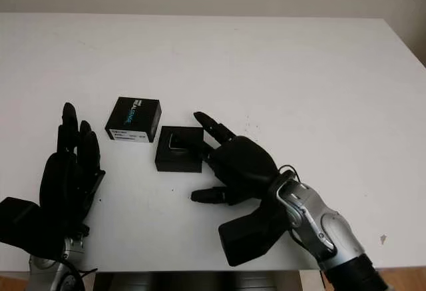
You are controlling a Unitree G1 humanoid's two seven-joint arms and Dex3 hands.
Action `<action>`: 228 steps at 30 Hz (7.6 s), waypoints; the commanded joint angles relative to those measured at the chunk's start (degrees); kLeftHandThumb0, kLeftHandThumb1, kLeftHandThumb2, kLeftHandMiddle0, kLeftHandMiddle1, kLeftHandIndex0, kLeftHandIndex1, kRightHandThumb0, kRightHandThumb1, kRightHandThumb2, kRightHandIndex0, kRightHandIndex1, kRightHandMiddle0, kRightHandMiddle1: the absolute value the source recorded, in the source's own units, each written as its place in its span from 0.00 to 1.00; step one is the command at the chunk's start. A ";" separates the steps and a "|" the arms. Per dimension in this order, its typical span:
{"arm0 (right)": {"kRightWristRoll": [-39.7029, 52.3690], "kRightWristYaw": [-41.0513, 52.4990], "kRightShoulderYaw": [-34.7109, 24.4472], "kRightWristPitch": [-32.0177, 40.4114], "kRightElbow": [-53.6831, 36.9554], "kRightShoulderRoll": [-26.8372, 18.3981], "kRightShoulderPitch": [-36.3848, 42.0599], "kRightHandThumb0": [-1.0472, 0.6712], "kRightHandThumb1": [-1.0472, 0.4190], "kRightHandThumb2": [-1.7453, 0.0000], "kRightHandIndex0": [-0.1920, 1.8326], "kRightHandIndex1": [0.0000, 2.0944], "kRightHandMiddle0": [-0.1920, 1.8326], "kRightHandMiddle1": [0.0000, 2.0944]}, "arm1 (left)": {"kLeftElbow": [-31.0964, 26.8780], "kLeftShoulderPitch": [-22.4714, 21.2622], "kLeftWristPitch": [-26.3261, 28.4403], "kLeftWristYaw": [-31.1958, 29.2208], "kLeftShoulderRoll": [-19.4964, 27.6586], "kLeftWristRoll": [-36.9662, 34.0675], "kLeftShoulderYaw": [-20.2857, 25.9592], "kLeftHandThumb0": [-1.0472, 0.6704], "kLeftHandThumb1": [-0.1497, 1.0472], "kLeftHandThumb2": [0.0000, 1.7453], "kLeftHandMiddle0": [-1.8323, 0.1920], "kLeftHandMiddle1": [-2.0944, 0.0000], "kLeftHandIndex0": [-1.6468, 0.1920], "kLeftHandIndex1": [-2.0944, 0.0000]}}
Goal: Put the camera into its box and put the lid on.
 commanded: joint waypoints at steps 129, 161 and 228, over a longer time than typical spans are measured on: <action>59.94 0.09 -25.30 19.23 6.95 22.23 -9.66 0.22 0.00 0.62 0.00 0.01 0.01 0.02 | 57.46 -54.95 -24.75 -19.80 40.08 32.42 -23.61 0.44 1.00 0.07 0.66 0.69 0.64 0.71; 59.25 -0.34 -23.85 18.79 5.99 23.37 -7.64 0.24 0.00 0.61 0.01 0.02 0.02 0.03 | 25.71 -48.72 9.71 -24.39 38.36 29.40 -17.87 0.47 1.00 0.03 0.70 0.21 0.76 0.29; 50.62 -6.08 -18.43 14.08 3.48 27.22 -6.05 0.19 0.00 0.65 0.00 0.00 0.00 0.00 | -3.89 -47.80 53.99 -42.62 38.08 26.01 -23.38 0.44 1.00 0.03 0.70 0.19 0.72 0.25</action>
